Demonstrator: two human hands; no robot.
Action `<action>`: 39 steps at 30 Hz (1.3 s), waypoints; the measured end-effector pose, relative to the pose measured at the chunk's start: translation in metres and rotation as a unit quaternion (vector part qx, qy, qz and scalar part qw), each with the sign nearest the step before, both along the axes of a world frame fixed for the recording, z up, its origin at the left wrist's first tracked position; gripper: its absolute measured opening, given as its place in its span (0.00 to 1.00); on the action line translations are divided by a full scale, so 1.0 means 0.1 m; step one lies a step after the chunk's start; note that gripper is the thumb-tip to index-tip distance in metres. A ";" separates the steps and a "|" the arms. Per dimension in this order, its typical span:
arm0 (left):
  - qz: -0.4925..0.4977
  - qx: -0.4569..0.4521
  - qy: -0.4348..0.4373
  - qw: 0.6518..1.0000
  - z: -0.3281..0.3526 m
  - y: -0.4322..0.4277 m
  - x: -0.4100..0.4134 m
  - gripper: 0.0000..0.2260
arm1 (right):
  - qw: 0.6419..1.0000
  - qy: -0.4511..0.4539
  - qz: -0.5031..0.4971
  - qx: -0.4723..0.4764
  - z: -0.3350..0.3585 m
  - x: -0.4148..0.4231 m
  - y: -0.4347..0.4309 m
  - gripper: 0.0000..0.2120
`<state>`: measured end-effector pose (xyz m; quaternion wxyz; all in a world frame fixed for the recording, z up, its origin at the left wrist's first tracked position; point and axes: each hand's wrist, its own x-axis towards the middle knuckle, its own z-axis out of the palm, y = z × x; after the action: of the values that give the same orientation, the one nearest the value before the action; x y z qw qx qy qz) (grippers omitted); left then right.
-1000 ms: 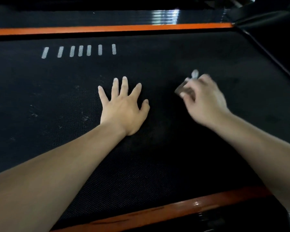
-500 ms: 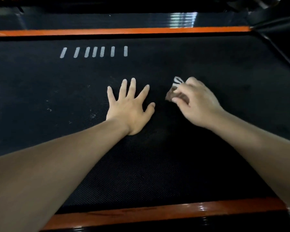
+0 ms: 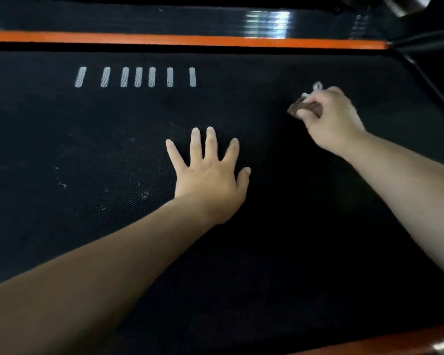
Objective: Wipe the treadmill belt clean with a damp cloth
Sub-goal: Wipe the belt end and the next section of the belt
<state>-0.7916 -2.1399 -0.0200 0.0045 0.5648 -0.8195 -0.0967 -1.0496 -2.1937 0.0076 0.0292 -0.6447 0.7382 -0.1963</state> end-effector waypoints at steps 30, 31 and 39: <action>0.062 -0.041 0.023 0.997 -0.08 -0.31 -0.80 0.30 | 0.987 -0.004 0.154 -0.043 -0.14 -0.18 -0.48 0.09; 0.064 -0.041 0.024 0.997 -0.08 -0.31 -0.80 0.30 | 0.993 0.002 0.106 -0.053 -0.12 -0.25 -0.68 0.10; 0.066 -0.044 0.025 0.997 -0.08 -0.32 -0.81 0.30 | 0.985 -0.010 0.167 -0.050 -0.25 0.14 -0.89 0.09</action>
<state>-0.8727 -2.1721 -0.0278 0.0567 0.6140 -0.7838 -0.0740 -1.0356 -2.2828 -0.0171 0.0365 -0.7577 0.6090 -0.2315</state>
